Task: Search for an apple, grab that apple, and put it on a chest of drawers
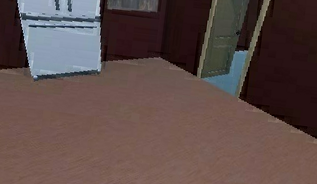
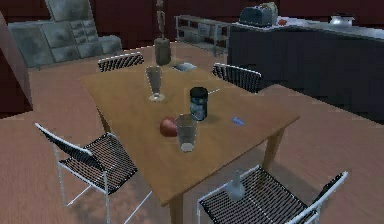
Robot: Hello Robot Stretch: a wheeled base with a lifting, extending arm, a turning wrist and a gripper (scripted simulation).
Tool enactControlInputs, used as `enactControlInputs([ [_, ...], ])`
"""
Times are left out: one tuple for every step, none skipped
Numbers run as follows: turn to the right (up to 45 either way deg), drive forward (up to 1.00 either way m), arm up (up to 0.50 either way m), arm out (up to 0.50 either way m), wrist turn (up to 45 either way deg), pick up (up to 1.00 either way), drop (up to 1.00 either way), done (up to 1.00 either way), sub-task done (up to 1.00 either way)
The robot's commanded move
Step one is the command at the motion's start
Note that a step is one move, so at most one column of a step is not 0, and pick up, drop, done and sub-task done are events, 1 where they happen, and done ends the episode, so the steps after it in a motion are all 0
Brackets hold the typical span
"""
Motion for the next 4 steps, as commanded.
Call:
enactControlInputs([
  [0.0,0.00,0.50,0.00,0.0,0.00,0.00,0.00,0.00],
  [0.0,0.00,0.38,0.00,0.0,0.00,0.00,0.00,0.00],
  [0.0,0.00,0.00,0.48,0.0,0.00,0.00,0.00,0.00],
  [0.0,0.00,0.00,0.02,0.0,0.00,0.00,0.00,0.00],
])
